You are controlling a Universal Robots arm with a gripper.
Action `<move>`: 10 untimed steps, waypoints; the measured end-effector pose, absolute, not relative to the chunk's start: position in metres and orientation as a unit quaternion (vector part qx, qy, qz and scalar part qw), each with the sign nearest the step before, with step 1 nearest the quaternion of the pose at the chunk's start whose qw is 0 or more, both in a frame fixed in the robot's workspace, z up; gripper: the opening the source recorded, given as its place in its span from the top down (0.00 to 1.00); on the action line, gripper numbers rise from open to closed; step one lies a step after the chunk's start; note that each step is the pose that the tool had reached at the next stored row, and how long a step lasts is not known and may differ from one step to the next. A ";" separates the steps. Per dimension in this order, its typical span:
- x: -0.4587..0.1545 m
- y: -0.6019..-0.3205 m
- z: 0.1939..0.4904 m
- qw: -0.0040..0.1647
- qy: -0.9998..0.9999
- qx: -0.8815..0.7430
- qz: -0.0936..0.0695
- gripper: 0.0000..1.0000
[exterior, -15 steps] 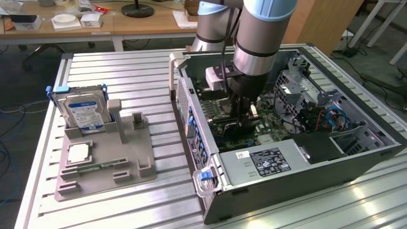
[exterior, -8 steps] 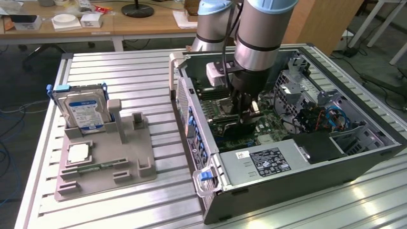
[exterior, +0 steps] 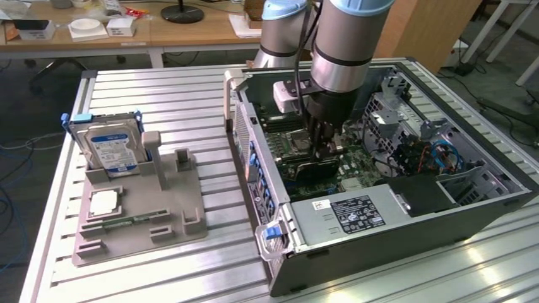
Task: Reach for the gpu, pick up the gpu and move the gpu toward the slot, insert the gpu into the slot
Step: 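Insert the gpu into the slot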
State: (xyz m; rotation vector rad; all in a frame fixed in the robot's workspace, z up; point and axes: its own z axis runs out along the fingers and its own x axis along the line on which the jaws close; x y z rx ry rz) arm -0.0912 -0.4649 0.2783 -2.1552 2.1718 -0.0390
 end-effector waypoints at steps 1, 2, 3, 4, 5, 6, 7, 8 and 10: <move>-0.091 -0.465 0.278 0.041 0.709 -0.704 -0.013 0.74; -0.091 -0.465 0.278 0.041 0.709 -0.704 -0.013 0.80; -0.091 -0.465 0.278 0.041 0.709 -0.704 -0.013 0.85; -0.091 -0.465 0.278 0.041 0.709 -0.704 -0.013 0.85; -0.091 -0.465 0.278 0.041 0.709 -0.704 -0.013 0.90; -0.091 -0.465 0.278 0.041 0.709 -0.704 -0.013 0.90; -0.091 -0.465 0.278 0.041 0.709 -0.704 -0.013 0.90; -0.091 -0.465 0.278 0.041 0.709 -0.704 -0.013 0.90; -0.091 -0.465 0.278 0.041 0.709 -0.704 -0.013 0.90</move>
